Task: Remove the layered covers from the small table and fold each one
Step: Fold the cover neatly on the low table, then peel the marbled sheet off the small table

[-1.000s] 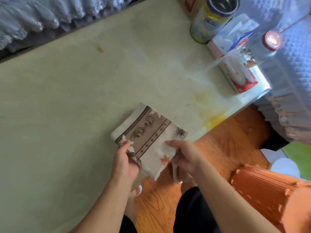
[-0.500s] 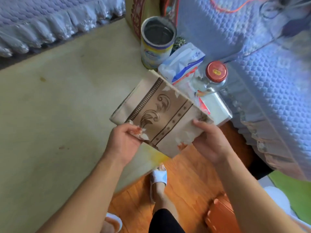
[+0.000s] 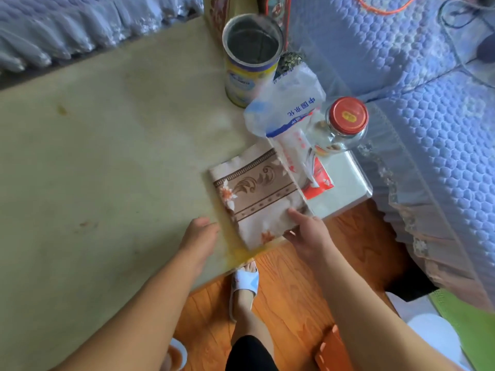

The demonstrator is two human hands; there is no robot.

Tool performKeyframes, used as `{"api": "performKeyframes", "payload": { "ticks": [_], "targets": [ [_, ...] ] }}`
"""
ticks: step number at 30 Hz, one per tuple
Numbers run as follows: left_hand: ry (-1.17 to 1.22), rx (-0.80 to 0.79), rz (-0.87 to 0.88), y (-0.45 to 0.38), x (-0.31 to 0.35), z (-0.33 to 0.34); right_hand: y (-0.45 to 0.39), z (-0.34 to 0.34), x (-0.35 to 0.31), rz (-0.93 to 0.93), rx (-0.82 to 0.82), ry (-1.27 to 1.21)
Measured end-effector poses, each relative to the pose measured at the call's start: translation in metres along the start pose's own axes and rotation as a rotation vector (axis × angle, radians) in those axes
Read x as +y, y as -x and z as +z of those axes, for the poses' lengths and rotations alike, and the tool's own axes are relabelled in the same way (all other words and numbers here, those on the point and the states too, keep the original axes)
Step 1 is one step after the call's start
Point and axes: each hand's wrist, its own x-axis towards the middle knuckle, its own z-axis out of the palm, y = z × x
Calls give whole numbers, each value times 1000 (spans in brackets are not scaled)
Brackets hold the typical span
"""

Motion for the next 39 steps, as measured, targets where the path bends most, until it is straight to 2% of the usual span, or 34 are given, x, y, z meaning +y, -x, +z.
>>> {"api": "performKeyframes", "payload": {
  "ticks": [4, 7, 8, 11, 13, 19, 21, 23, 25, 26, 27, 28, 30, 32, 35, 37, 39],
  "targets": [
    [58, 91, -72, 12, -40, -23, 38, 21, -9, -147, -213, 163],
    [80, 133, -93, 10, -60, -36, 44, 25, -4, -114, -310, 89],
    [82, 142, -93, 10, -62, -38, 37, 24, 0, -57, -264, 30],
    [89, 139, -70, 16, -59, -37, 7, 21, 18, 121, 26, -44],
    [117, 100, -52, 22, -53, -29, -6, 18, 22, 157, 142, -57],
    [270, -123, 3, 33, -21, 14, -15, 12, 11, 142, 190, -95],
    [277, -183, 35, 33, -11, 30, -10, 12, 2, 151, 213, 50],
    [223, -202, 74, 32, -6, 39, 0, 9, -9, 59, 363, 353],
    [164, -164, 111, 32, -7, 37, 16, 8, -19, -183, 570, 694],
    [154, -138, 107, 31, -8, 33, 23, 13, -25, -319, 591, 791],
    [146, -114, 97, 30, -9, 27, 26, 22, -33, -407, 509, 836],
    [143, -90, 81, 29, -11, 21, 25, 38, -43, -427, 347, 807],
    [167, -65, 42, 27, -15, 8, 13, 77, -69, -243, -21, 551],
    [204, -41, 28, 27, -17, -6, -8, 116, -93, -71, -232, 251],
    [211, 2, 32, 30, -15, -23, -31, 150, -111, -25, -191, 20],
    [213, 22, 25, 30, -15, -32, -31, 159, -115, -47, -104, -2],
    [220, 28, 18, 30, -15, -38, -23, 159, -121, -156, -41, 53]
  ]
}}
